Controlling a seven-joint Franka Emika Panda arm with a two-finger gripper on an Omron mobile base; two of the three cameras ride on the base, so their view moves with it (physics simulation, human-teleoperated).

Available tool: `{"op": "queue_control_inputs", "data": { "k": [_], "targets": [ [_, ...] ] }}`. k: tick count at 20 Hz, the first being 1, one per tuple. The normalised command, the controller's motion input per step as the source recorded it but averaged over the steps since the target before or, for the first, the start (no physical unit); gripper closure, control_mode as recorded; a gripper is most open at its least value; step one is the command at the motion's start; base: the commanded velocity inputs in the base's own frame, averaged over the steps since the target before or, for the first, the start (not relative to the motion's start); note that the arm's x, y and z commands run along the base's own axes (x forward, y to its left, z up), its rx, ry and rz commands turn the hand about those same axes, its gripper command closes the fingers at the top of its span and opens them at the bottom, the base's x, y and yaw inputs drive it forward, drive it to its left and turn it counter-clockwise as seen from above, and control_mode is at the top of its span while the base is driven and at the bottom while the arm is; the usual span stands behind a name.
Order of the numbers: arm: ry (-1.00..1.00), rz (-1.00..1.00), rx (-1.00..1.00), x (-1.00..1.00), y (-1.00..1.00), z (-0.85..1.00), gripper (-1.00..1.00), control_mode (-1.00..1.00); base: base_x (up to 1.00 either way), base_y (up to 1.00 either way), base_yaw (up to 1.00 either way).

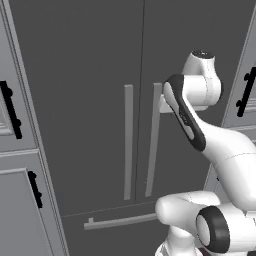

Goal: Grab a lemon wedge from the fridge and one ice cube from the ice bowl, and put them in the glass of lemonade.

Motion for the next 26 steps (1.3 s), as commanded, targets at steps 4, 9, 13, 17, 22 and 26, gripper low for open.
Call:
{"op": "queue_control_inputs", "data": {
  "k": [4, 9, 13, 17, 22, 26],
  "targets": [
    [0.08, 0.0, 0.01, -0.21, 0.0, -0.03, -1.0, -1.0, 0.0, 0.0, 0.0],
    [-0.34, 0.0, 0.01, -0.97, 0.0, -0.01, -1.0, -1.0, 0.0, 0.0, 0.0],
    [-0.21, 0.0, 0.03, -0.84, 0.0, 0.0, -1.0, -1.0, 0.0, 0.0, 0.0],
    [-0.05, 0.0, 0.01, -0.18, 0.0, 0.0, -1.0, 1.0, -0.5, -0.07, -0.27],
    [0.0, 0.0, 0.0, 0.0, 0.0, 0.0, -1.0, 1.0, -0.16, 0.15, -0.88],
    [0.0, 0.0, 0.0, 0.0, 0.0, 0.0, -1.0, 1.0, 0.0, 0.06, -0.94]
  ]
}}
